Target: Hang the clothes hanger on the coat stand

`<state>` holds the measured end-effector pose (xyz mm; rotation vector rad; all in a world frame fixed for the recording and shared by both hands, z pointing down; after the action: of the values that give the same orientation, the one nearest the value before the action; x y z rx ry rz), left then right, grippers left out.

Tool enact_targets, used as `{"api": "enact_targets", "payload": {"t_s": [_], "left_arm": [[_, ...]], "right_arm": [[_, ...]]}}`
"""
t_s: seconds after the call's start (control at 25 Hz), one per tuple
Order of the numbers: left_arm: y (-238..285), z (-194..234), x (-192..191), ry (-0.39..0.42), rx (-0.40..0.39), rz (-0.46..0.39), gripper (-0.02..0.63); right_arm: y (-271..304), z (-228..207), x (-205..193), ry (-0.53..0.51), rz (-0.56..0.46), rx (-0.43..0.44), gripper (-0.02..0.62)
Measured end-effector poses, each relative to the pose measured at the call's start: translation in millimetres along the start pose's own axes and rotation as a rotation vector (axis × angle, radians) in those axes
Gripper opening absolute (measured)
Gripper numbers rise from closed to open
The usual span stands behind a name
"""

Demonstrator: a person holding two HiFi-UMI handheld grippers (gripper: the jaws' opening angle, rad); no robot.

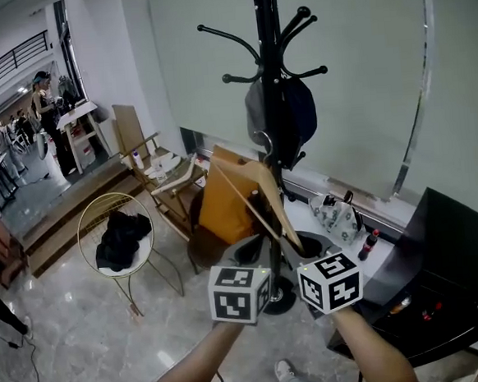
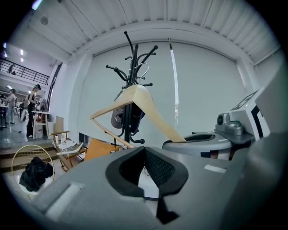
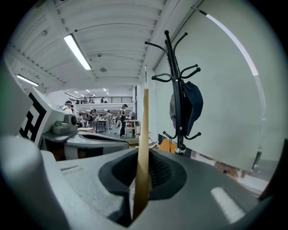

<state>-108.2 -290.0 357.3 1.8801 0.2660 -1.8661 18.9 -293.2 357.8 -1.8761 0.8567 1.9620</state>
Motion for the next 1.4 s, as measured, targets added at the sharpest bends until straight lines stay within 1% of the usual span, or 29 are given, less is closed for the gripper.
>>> {"api": "enact_targets", "payload": {"t_s": [0.16, 0.44, 0.68, 0.84, 0.96, 1.2, 1.4], "left_arm": [[29, 4, 9, -0.003, 0.016, -0.001, 0.005], [63, 9, 21, -0.006, 0.056, 0.007, 0.005], [83, 10, 33, -0.005, 0.081, -0.003, 0.005], [95, 13, 41, 0.005, 0.113, 0.001, 0.005], [99, 16, 48, 0.007, 0.133, -0.011, 0.005], [110, 28, 57, -0.027, 0.121, -0.017, 0.005], [121, 32, 63, -0.018, 0.089, -0.023, 0.005]], "right_arm": [[15, -27, 10, -0.01, -0.001, 0.018, 0.041], [38, -64, 20, -0.001, -0.005, 0.053, 0.041], [50, -83, 32, -0.02, -0.009, 0.089, 0.041], [55, -95, 44, -0.041, -0.017, 0.121, 0.041], [58, -103, 55, -0.041, -0.026, 0.141, 0.041], [72, -113, 70, -0.035, -0.03, 0.15, 0.041], [80, -114, 80, -0.051, -0.04, 0.125, 0.041]]}}
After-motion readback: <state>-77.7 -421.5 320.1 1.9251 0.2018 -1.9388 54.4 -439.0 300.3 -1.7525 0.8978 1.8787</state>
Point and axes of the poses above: the fingertips, and each gripper's own axes: y forward along the fingers, z to its left, x out of its top, the point moved 8 cm from there along -y, backward along the fingers, and after that the axes turned 1 degree about x, right-handed, at the moved point
